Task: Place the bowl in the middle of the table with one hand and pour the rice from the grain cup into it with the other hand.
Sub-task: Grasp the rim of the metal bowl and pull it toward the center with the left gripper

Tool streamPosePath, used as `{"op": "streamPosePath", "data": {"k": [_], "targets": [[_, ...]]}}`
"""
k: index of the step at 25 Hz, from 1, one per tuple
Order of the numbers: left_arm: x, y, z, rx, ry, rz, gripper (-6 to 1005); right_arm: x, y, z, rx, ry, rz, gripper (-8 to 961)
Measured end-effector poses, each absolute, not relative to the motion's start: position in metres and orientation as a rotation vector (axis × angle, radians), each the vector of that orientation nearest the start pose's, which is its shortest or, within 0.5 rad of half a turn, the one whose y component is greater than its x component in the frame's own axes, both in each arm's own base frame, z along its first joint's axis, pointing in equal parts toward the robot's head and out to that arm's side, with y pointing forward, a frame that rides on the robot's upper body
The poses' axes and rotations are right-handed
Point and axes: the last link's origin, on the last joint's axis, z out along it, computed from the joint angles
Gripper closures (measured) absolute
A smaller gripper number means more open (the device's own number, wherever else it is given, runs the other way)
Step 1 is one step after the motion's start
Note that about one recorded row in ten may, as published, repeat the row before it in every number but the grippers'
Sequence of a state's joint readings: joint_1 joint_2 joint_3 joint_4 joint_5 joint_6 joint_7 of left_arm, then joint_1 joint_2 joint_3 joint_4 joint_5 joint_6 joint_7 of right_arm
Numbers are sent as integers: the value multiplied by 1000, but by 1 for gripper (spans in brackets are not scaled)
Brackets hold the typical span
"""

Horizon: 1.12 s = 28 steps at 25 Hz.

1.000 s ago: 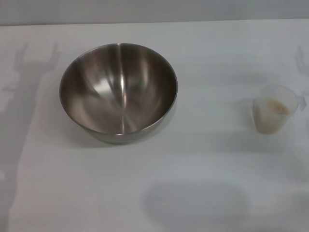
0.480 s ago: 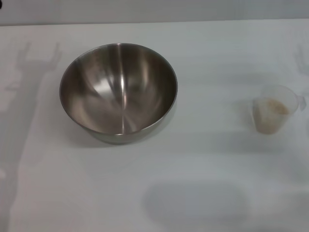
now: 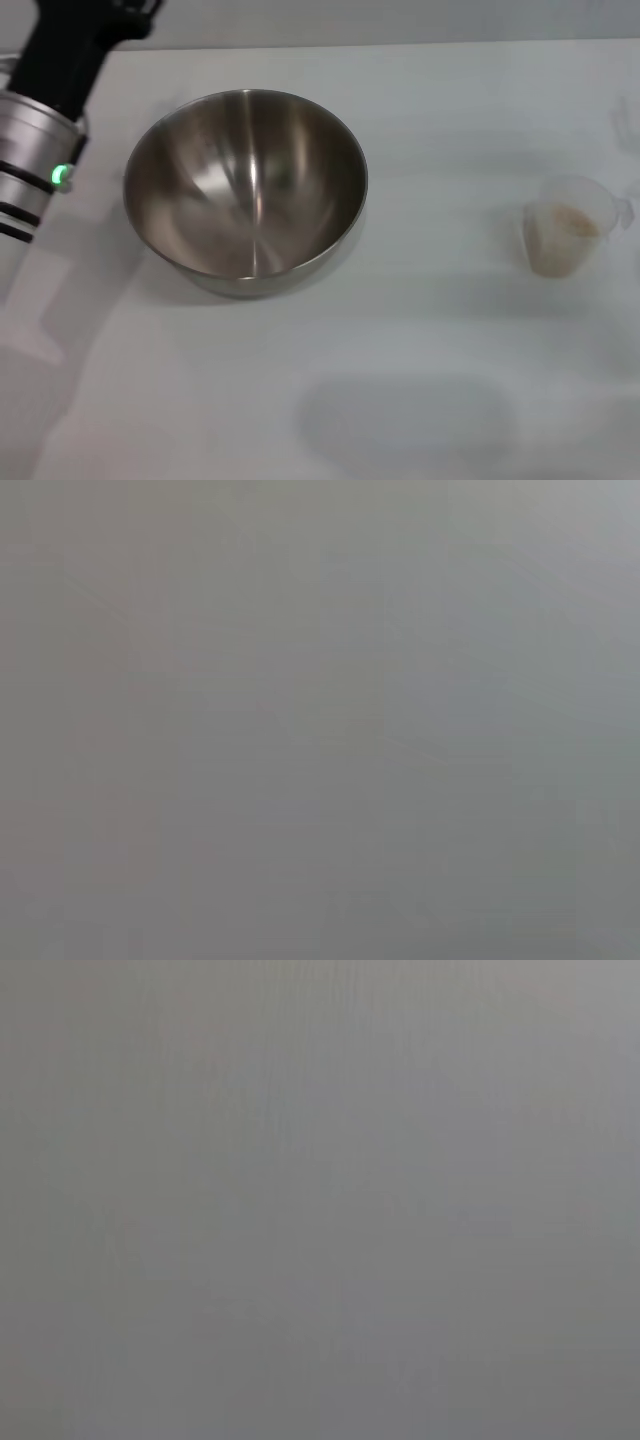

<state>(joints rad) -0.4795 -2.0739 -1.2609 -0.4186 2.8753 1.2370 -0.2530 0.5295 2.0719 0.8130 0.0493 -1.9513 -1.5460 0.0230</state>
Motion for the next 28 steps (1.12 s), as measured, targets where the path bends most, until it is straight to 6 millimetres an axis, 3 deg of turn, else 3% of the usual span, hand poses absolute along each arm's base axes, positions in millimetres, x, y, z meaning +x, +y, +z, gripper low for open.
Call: {"op": "streamPosePath", "data": {"k": [1, 5, 8, 16, 18, 20, 22, 25, 27, 28], "targets": [[-211, 365, -7, -1725, -252, -1155, 167, 306, 339, 63, -1222, 189, 801, 268], [-201, 362, -14, -1764, -255, -1203, 167, 307, 339, 65, -1223, 185, 794, 268], [-179, 350, -33, -1879, -243, -1288, 167, 307, 339, 65, -1223, 184, 794, 269], [-170, 345, -39, -1909, -223, -1315, 167, 308, 339, 65, -1226, 186, 786, 269], [-185, 358, -19, -1800, -253, -1280, 167, 309, 338, 65, -1225, 186, 785, 269], [-185, 358, -19, -1800, -253, -1280, 167, 310, 338, 65, -1224, 186, 782, 269], [-210, 369, 9, -1653, -296, -1228, 167, 310, 337, 65, -1224, 186, 781, 268], [-237, 372, 35, -1517, -326, -1173, 167, 310, 337, 65, -1224, 186, 780, 268], [-237, 372, 35, -1517, -326, -1173, 167, 311, 336, 65, -1224, 187, 779, 268], [-260, 370, 55, -1408, -350, -1120, 167, 311, 336, 65, -1224, 187, 778, 268]]}}
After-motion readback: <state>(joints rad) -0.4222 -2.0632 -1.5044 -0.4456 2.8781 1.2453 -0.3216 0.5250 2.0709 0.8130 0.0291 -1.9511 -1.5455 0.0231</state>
